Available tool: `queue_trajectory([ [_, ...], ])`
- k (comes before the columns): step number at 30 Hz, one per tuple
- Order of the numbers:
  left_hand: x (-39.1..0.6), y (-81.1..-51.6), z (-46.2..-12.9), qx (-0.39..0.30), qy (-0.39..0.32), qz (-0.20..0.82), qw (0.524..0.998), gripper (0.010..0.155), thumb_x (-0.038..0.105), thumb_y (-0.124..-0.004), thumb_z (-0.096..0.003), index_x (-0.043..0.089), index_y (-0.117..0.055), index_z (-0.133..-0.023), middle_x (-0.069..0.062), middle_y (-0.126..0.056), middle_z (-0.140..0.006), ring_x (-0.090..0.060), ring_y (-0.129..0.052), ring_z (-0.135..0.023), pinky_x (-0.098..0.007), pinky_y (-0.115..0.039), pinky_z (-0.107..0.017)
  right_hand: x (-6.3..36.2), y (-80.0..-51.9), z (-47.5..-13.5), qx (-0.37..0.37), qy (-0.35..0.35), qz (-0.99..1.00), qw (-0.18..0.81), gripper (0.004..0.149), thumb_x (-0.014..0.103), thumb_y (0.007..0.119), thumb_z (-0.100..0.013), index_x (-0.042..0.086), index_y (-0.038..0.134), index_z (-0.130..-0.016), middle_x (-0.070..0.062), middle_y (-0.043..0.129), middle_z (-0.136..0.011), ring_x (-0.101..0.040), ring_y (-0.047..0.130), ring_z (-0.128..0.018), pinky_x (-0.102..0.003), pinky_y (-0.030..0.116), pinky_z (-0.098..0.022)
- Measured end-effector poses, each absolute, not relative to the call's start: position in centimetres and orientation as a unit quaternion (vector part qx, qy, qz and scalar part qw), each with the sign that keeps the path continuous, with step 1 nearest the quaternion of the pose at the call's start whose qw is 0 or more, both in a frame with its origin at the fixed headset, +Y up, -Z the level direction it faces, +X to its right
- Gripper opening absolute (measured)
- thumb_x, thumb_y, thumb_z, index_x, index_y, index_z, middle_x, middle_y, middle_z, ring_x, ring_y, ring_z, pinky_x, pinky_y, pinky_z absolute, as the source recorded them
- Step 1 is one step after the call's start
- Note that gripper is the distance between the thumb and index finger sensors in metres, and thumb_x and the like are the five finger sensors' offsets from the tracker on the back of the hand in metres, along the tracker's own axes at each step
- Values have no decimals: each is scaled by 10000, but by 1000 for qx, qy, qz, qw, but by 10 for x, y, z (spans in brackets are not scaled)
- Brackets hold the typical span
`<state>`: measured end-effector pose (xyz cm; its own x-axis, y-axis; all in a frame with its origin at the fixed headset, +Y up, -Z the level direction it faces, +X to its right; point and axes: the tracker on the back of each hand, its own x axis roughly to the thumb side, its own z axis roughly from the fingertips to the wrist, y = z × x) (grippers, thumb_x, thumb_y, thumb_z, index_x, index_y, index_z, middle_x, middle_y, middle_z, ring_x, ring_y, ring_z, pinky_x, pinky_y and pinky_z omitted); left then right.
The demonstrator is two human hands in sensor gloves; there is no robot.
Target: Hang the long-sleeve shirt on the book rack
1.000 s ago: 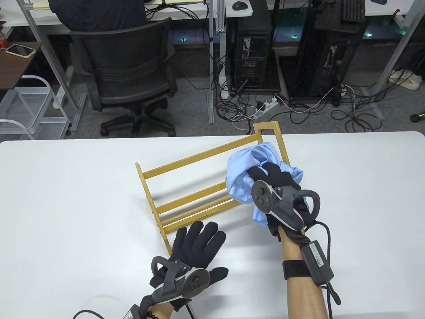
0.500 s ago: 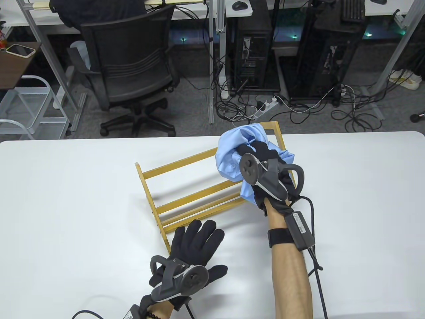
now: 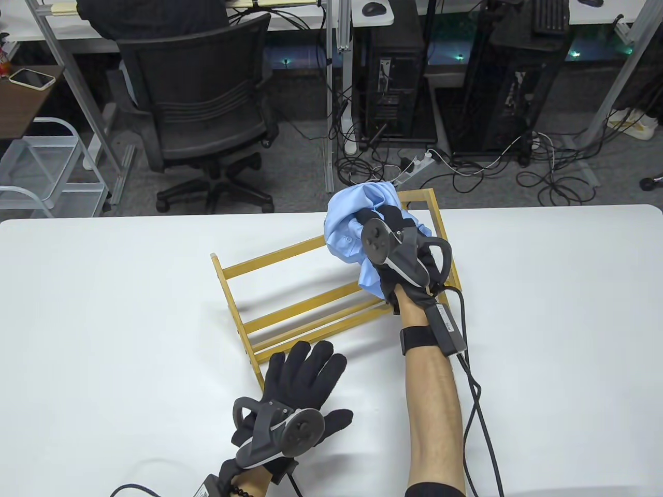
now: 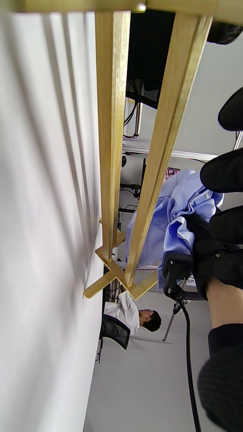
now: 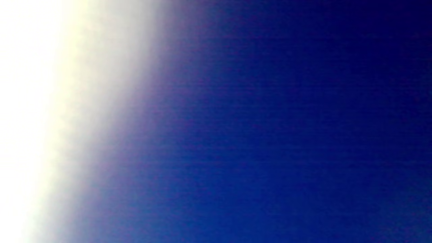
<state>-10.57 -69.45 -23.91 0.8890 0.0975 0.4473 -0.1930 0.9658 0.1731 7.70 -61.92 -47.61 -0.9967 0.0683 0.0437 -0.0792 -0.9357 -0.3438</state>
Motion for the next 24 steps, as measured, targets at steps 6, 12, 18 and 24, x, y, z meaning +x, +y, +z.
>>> queue_trajectory([
  [6, -106, -695, -240, 103, -221, 75, 967, 903, 781, -717, -392, 373, -452, -1153, 17, -453, -1327, -438, -578, -1193, -719, -502, -815, 55, -645, -489, 9, -131, 991, 10, 640, 473, 886, -422, 493, 540, -960, 69, 676, -1042, -229, 904, -764, -310, 891, -443],
  [12, -106, -695, -240, 99, -220, 70, 968, 903, 780, -719, -391, 374, -452, -1153, 20, -449, -1329, -438, -575, -1195, -720, -499, -816, 47, -649, -488, 14, -131, 991, -5, 640, 478, 877, -424, 492, 532, -963, 63, 664, -1047, -228, 896, -772, -309, 889, -448],
  [18, -106, -697, -243, 89, -215, 71, 970, 900, 777, -722, -393, 377, -452, -1153, 20, -447, -1330, -437, -570, -1198, -723, -493, -818, 49, -649, -485, 16, -131, 991, -4, 650, 487, 868, -424, 488, 517, -971, 58, 650, -1057, -237, 888, -784, -313, 886, -457],
  [24, -106, -698, -245, 82, -210, 67, 972, 901, 777, -722, -393, 376, -454, -1153, 21, -449, -1330, -439, -570, -1197, -721, -493, -819, 45, -652, -481, 18, -125, 992, -6, 673, 520, 840, -423, 477, 483, -992, 45, 618, -1079, -253, 867, -814, -322, 879, -478],
])
